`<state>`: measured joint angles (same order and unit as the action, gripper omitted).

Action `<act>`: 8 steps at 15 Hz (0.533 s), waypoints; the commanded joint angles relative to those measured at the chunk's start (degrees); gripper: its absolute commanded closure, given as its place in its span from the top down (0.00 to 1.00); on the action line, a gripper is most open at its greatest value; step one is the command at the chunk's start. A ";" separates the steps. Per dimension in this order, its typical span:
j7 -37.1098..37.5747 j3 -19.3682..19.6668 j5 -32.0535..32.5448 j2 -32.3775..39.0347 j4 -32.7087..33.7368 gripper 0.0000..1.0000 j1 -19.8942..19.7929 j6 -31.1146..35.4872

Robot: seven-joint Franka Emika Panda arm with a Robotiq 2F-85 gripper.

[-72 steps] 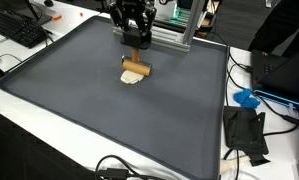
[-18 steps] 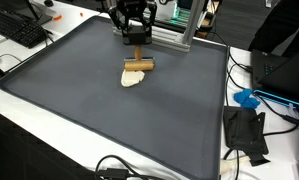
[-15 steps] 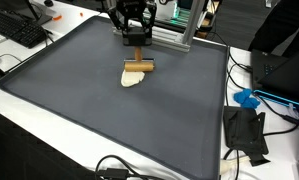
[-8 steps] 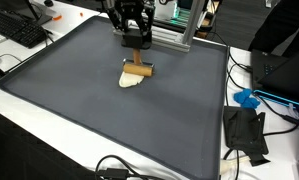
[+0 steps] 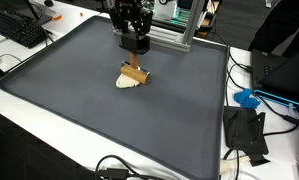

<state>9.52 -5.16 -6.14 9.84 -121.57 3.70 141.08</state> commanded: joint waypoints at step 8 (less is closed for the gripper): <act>24.16 4.87 10.59 2.12 -2.09 0.24 3.94 7.73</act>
<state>28.63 -2.30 1.98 10.78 -122.34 6.51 147.92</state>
